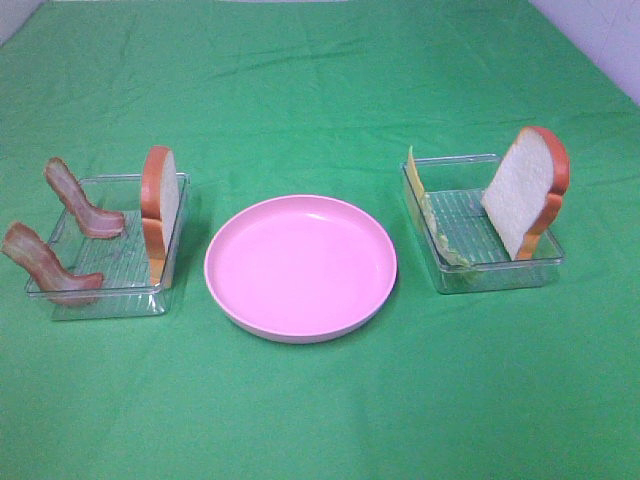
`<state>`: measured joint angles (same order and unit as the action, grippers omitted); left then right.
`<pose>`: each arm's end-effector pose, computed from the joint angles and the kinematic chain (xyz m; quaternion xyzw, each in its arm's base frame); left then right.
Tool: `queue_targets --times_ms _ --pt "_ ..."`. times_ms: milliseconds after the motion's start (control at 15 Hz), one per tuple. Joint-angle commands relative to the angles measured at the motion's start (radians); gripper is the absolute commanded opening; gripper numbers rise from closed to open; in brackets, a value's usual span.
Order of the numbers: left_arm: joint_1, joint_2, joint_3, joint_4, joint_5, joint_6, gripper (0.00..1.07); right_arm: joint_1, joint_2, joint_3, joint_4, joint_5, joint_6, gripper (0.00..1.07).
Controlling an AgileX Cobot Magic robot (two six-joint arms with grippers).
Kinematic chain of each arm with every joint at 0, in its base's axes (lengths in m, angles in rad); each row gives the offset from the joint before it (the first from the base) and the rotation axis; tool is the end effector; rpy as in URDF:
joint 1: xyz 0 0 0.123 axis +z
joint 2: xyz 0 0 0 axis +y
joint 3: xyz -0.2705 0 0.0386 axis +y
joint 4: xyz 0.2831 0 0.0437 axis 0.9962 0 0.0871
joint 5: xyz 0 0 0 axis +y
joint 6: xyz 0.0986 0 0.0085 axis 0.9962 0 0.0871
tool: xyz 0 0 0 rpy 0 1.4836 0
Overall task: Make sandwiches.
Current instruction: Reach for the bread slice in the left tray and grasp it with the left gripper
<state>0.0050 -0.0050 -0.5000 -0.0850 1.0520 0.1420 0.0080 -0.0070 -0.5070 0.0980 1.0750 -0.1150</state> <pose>0.0444 -0.0071 0.2917 0.0597 0.8468 -0.0037 0.5286 0.0420 0.0089 0.2920 -0.0550 0.8505 0.0210 0.5226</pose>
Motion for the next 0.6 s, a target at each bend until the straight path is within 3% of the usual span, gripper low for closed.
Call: queue_targets --times_ms 67,600 --pt "0.004 -0.02 -0.001 -0.002 -0.004 0.0 0.74 -0.006 -0.013 0.002 -0.003 -0.012 -0.005 0.76" --pt "0.004 -0.02 -0.001 -0.002 -0.004 0.0 0.74 -0.006 -0.013 0.002 -0.003 -0.012 -0.005 0.76"
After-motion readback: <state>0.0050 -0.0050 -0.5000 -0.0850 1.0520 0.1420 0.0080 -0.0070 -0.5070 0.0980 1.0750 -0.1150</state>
